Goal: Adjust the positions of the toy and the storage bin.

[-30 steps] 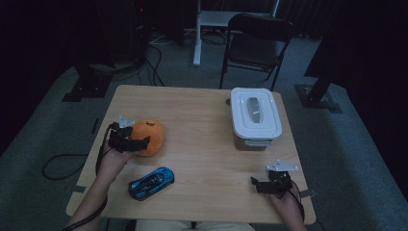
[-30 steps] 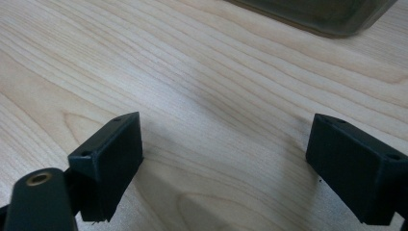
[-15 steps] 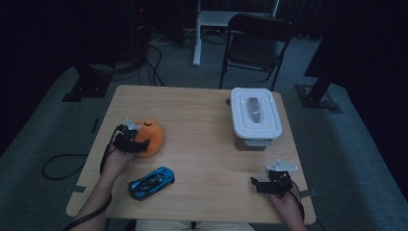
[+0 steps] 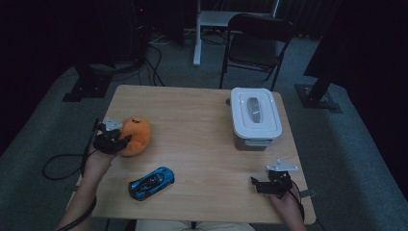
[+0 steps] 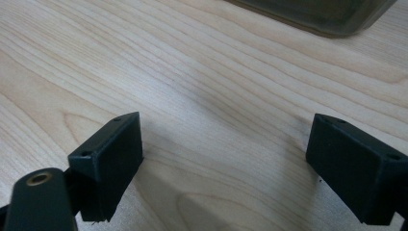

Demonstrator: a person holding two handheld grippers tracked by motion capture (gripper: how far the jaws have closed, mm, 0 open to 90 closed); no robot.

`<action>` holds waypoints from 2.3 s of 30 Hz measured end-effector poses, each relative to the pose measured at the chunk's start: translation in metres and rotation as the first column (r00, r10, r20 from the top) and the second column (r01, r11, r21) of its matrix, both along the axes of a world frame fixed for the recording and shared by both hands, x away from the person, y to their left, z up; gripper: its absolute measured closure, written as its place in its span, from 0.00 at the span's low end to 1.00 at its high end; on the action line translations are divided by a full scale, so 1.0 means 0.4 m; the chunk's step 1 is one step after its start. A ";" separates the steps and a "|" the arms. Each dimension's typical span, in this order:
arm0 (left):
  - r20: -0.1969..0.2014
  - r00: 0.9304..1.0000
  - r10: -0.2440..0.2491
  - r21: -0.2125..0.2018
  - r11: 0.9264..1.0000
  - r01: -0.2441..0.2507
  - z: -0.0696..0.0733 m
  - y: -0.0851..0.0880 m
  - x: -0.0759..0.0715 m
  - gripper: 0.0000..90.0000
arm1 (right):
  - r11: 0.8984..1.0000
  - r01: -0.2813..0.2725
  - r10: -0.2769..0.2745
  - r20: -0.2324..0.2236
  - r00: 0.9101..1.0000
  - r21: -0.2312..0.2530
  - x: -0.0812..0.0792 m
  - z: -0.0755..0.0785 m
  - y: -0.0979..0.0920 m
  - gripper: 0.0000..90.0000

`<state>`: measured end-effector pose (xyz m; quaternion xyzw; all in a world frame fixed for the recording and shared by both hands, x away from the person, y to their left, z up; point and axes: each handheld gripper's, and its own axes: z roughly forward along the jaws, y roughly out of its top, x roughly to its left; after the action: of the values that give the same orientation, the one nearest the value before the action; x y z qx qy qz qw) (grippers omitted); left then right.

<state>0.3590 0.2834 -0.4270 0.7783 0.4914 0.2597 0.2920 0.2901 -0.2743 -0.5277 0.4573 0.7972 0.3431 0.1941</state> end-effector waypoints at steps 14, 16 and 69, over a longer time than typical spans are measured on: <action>-0.047 0.992 -0.121 0.009 0.993 0.122 -0.055 -0.030 -0.005 0.77 | 1.000 0.006 -0.006 0.000 1.000 0.000 0.001 0.000 0.001 0.14; -0.062 0.989 -0.133 0.001 0.991 0.134 -0.075 -0.039 0.000 0.72 | 1.000 0.006 -0.006 0.000 1.000 0.000 0.001 0.000 0.001 0.14; 0.018 0.934 -0.357 -0.154 0.922 0.355 -0.070 -0.402 0.132 0.02 | 0.942 0.336 -0.334 0.105 0.937 0.002 0.096 0.046 -0.212 0.13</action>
<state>0.4119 0.1228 -0.4549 0.8309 0.3621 0.1594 0.3913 0.3286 -0.3591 -0.5093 0.5662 0.6993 0.3220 0.2943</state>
